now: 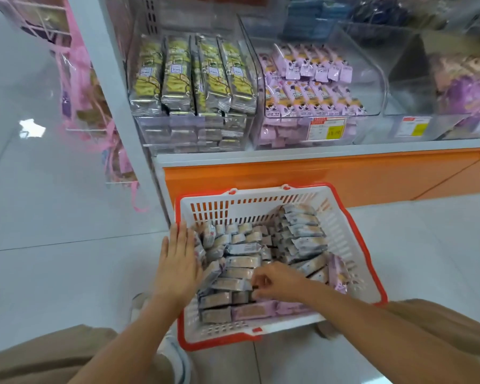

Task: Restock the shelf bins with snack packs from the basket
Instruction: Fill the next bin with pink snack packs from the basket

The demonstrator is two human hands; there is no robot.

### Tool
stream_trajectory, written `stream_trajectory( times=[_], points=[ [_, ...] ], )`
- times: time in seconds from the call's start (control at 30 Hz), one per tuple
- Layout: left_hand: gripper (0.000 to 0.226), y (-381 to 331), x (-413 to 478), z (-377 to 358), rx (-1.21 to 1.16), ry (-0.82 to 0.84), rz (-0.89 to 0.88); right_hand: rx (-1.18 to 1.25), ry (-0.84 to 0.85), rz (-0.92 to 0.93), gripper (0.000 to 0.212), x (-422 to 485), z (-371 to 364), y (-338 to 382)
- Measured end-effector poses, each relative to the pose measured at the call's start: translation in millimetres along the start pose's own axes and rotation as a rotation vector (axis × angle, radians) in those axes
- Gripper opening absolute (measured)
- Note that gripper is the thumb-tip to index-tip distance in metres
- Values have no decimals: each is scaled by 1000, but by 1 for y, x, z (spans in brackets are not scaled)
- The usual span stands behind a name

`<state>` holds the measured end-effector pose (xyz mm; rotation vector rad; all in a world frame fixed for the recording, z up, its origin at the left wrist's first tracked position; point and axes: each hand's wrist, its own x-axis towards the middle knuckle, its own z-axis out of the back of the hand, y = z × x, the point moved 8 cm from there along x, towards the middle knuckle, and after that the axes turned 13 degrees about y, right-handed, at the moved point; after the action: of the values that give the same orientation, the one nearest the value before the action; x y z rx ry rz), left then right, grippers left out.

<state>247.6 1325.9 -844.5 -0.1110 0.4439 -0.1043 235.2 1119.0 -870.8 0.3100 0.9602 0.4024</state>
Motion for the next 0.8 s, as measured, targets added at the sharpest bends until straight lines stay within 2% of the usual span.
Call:
stream_trajectory(
  times=[0.1,0.2,0.27,0.4,0.5,0.57,0.63,0.7,0.8],
  points=[
    [76,-1,1,-1,-27,12,5,-86,132,-97,28,9,-22,-17],
    [90,-3,0,0,-26,30,4,-118,248,-138,11,14,-41,-25],
    [97,-5,0,0,-55,26,-4,-123,254,-141,10,17,-45,-26],
    [99,-4,1,-1,-39,17,-12,-43,202,-98,24,20,-32,-17],
    [93,-4,3,-3,-21,9,-12,64,121,-37,18,12,-11,-10],
    [77,-4,3,-3,-13,-3,-29,175,52,4,12,3,8,-7],
    [69,-12,3,3,-77,-42,-123,300,-22,28,7,-9,29,-5],
    [62,-31,-1,14,-159,-110,-294,417,-101,58,9,-22,53,-1],
    [61,-70,-9,33,-267,-91,-536,482,-239,108,15,-45,87,6]
  ],
)
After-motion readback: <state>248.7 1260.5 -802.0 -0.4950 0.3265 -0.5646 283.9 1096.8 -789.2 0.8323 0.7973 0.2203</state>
